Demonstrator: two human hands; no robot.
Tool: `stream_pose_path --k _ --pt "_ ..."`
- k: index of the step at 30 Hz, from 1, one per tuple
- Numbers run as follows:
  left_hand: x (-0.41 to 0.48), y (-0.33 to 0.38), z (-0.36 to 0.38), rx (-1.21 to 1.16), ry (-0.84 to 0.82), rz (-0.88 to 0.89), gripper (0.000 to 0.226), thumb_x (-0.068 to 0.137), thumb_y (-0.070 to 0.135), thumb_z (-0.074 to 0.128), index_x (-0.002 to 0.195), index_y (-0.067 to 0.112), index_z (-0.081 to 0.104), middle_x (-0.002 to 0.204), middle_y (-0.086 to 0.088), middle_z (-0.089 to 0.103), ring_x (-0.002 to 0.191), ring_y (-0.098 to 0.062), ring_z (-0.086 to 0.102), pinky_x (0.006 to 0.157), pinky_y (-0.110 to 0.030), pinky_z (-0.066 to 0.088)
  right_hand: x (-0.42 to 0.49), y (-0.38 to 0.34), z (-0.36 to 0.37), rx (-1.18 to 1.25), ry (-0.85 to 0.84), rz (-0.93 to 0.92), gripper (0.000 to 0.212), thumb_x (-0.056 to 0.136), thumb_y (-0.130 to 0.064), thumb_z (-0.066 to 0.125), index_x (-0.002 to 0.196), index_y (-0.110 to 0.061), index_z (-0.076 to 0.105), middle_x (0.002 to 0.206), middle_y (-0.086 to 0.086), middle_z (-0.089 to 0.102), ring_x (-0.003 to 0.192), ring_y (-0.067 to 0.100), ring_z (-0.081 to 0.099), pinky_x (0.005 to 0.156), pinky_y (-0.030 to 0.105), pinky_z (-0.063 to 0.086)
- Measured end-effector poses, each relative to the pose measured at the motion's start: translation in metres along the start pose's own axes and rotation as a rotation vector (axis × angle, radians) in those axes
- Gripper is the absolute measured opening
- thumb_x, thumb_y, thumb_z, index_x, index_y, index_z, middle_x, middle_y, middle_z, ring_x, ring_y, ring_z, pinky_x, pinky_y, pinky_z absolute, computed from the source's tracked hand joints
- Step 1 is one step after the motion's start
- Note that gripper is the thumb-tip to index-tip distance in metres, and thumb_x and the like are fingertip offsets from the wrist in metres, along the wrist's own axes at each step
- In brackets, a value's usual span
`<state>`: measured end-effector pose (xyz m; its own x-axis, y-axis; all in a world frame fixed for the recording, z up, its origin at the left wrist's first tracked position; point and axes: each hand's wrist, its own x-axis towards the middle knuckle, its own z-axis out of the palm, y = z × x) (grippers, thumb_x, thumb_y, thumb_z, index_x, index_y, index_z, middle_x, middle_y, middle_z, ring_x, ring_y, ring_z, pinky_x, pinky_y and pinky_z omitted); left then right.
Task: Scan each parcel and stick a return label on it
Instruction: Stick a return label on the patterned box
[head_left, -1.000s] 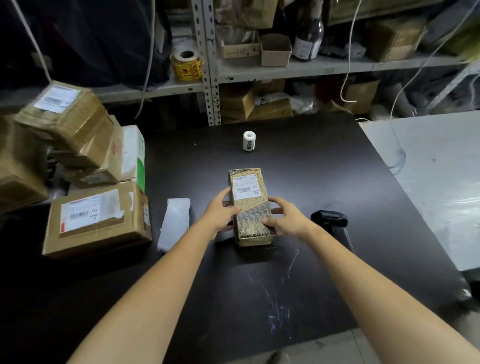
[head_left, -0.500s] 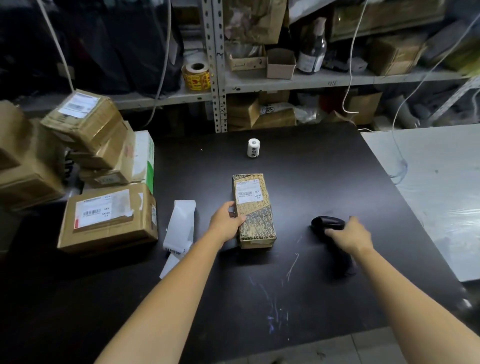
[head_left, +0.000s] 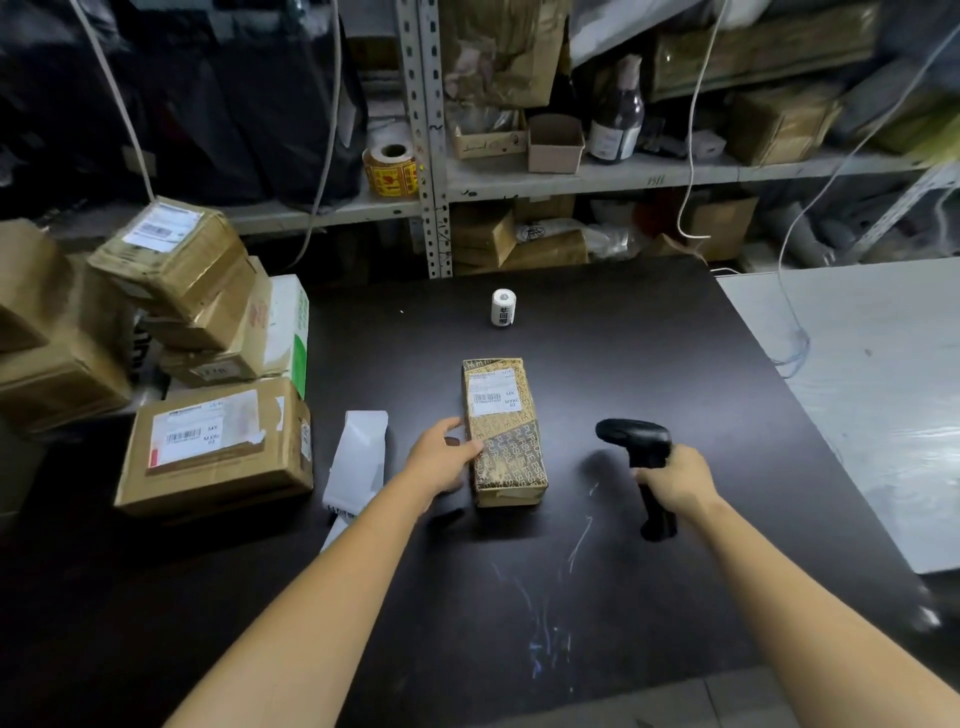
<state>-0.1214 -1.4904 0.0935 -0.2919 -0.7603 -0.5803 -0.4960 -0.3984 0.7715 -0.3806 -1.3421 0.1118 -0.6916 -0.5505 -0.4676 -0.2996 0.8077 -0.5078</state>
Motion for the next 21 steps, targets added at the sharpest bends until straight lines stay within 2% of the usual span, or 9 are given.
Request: stream_pose_path --k 1,3,7,10,13,16,21 --pt "-0.003 -0.002 -0.001 -0.003 -0.002 -0.015 0.061 0.09 0.025 0.069 0.144 0.027 0.04 0.13 -0.007 0.052 0.116 -0.027 0.055 0.096 -0.046 0.052 -0.003 -0.011 -0.002 0.041 -0.008 -0.04 0.02 0.081 -0.011 0.072 0.098 -0.004 0.066 0.093 0.015 0.068 0.087 0.032 0.065 0.073 0.037 0.052" --pt "-0.01 -0.006 0.001 -0.003 -0.022 -0.033 0.065 0.089 0.024 0.07 0.145 0.028 0.037 0.13 -0.006 0.051 0.113 -0.026 0.056 0.091 -0.045 0.055 -0.011 -0.036 -0.006 0.096 -0.025 -0.115 0.018 0.08 -0.016 0.071 0.095 -0.011 0.064 0.082 0.005 0.066 0.078 0.026 0.064 0.063 0.031 0.046" --pt "-0.009 -0.01 0.005 -0.041 -0.043 -0.005 0.064 0.088 0.016 0.071 0.143 0.024 0.04 0.106 0.002 0.058 0.107 -0.025 0.062 0.094 -0.046 0.054 -0.028 -0.087 0.0 0.224 -0.154 -0.221 0.033 0.08 -0.019 0.065 0.106 -0.009 0.047 0.089 0.007 0.063 0.068 0.02 0.067 0.061 0.032 0.05" --pt "-0.007 -0.008 0.006 -0.122 -0.067 0.001 0.061 0.087 0.008 0.069 0.139 0.027 0.044 0.1 0.003 0.061 0.096 -0.019 0.066 0.083 -0.04 0.058 -0.04 -0.119 0.013 0.233 -0.194 -0.29 0.026 0.078 -0.02 0.062 0.099 -0.01 0.05 0.08 0.006 0.06 0.063 0.021 0.059 0.061 0.037 0.05" --pt "-0.004 -0.011 0.009 -0.178 -0.07 -0.008 0.058 0.086 0.007 0.07 0.134 0.029 0.046 0.105 -0.002 0.064 0.1 -0.024 0.067 0.086 -0.048 0.058 -0.05 -0.139 0.025 0.298 -0.248 -0.265 0.013 0.08 -0.018 0.061 0.086 -0.008 0.056 0.072 0.006 0.056 0.057 0.021 0.058 0.063 0.042 0.058" --pt "0.001 -0.015 0.011 -0.183 -0.062 0.008 0.058 0.084 0.007 0.072 0.134 0.026 0.047 0.109 -0.006 0.067 0.102 -0.026 0.067 0.09 -0.05 0.056 -0.054 -0.147 0.028 0.367 -0.301 -0.199 0.028 0.08 -0.022 0.064 0.098 -0.001 0.057 0.074 0.011 0.059 0.052 0.024 0.063 0.065 0.049 0.06" --pt "0.004 -0.018 0.011 -0.116 -0.042 0.035 0.062 0.082 0.011 0.074 0.136 0.025 0.047 0.113 -0.004 0.067 0.105 -0.025 0.066 0.095 -0.048 0.053 -0.06 -0.156 0.024 0.372 -0.296 -0.175 0.035 0.076 -0.026 0.064 0.098 0.0 0.055 0.072 0.015 0.061 0.045 0.024 0.06 0.054 0.039 0.058"
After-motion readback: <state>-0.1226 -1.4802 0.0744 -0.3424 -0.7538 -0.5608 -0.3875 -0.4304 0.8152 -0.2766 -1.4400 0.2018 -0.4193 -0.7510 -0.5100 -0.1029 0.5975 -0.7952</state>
